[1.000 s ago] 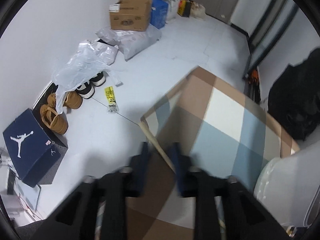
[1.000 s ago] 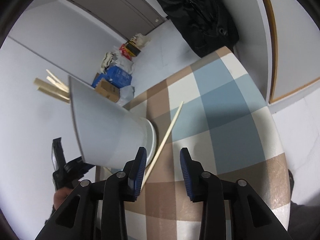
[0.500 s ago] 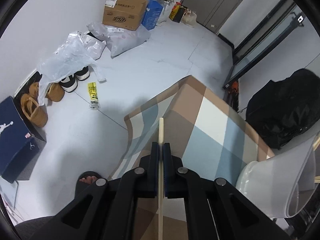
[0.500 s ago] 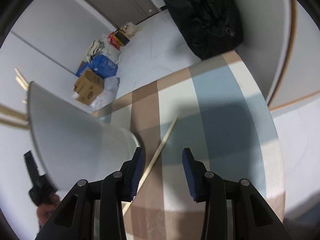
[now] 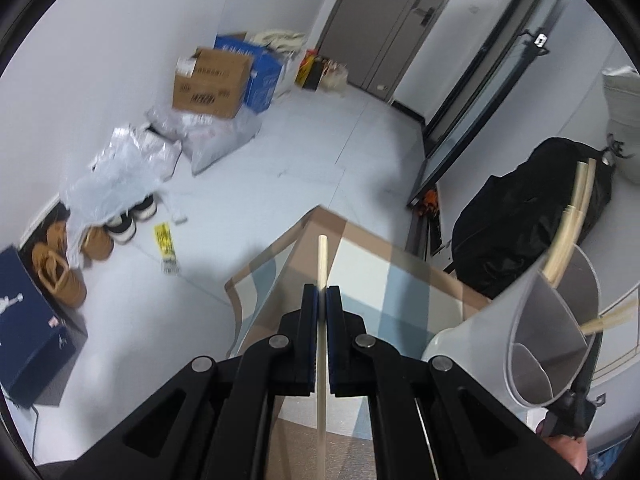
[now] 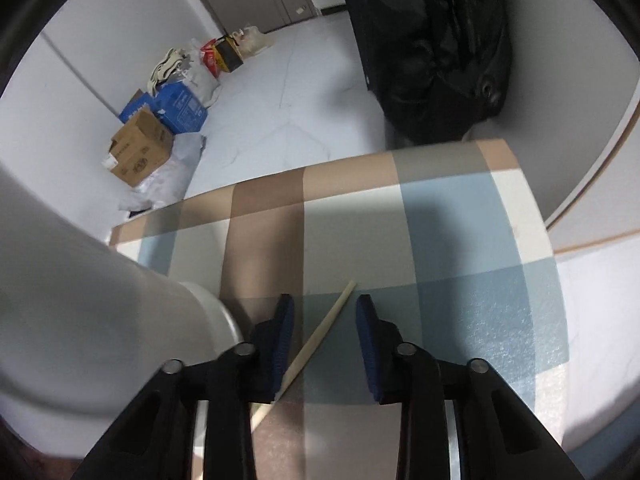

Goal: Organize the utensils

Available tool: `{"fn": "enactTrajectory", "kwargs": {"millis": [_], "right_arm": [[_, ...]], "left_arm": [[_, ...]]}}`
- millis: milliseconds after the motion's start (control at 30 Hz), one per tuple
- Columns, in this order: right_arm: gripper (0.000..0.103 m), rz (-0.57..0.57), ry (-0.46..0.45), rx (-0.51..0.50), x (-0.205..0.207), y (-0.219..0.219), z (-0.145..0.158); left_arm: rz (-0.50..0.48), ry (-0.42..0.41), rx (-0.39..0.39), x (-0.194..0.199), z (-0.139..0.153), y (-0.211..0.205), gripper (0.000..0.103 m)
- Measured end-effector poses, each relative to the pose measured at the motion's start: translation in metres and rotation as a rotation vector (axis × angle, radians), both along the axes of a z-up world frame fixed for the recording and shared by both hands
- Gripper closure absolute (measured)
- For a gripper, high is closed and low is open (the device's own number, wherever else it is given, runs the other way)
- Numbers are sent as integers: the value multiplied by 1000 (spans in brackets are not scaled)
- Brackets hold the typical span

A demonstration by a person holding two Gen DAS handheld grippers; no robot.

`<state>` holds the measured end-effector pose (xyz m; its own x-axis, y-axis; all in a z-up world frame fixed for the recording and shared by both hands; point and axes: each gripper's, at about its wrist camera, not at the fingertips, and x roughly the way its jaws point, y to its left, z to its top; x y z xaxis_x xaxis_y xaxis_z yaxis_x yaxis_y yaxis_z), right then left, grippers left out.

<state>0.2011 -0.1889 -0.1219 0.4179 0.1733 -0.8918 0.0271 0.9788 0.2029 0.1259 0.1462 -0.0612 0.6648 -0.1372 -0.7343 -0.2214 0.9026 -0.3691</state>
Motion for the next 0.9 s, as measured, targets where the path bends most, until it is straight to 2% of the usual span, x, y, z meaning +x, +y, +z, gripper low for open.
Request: {"fn": "enactTrajectory", "kwargs": {"millis": [133, 300, 367, 433, 467, 533, 600, 633, 733, 767, 833, 900], "right_arm": [[103, 3, -38, -27, -15, -5, -2], [103, 6, -45, -5, -34, -12, 3], [103, -9, -35, 35, -39, -18, 3], [103, -35, -9, 127, -42, -30, 2], [99, -58, 5, 188, -41, -35, 1], [99, -94, 32, 328, -36, -42, -3], [98, -123, 54, 409, -29, -48, -4], [93, -143, 81, 434, -23, -52, -3], [76, -161, 140, 475, -5, -53, -1], [70, -165, 175, 460, 2, -51, -1], [69, -191, 232, 430, 16, -47, -4], [69, -209, 231, 390, 23, -44, -2]], "left_arm": [[-13, -32, 9, -4, 5, -1, 103], [-26, -38, 2, -6, 6, -4, 103], [-25, -41, 0, -7, 7, -4, 103], [-25, -42, -5, -8, 7, -4, 103], [-25, -44, -9, -9, 7, -4, 103], [-30, -49, -6, -11, 9, -5, 103], [-36, -53, -6, -11, 10, -8, 103], [-39, -56, -5, -11, 11, -9, 103], [-42, -65, -17, -10, 14, -11, 103], [-41, -70, -19, -10, 15, -12, 103], [-46, -76, -16, -10, 17, -13, 103], [-46, -79, -19, -10, 17, -13, 103]]}}
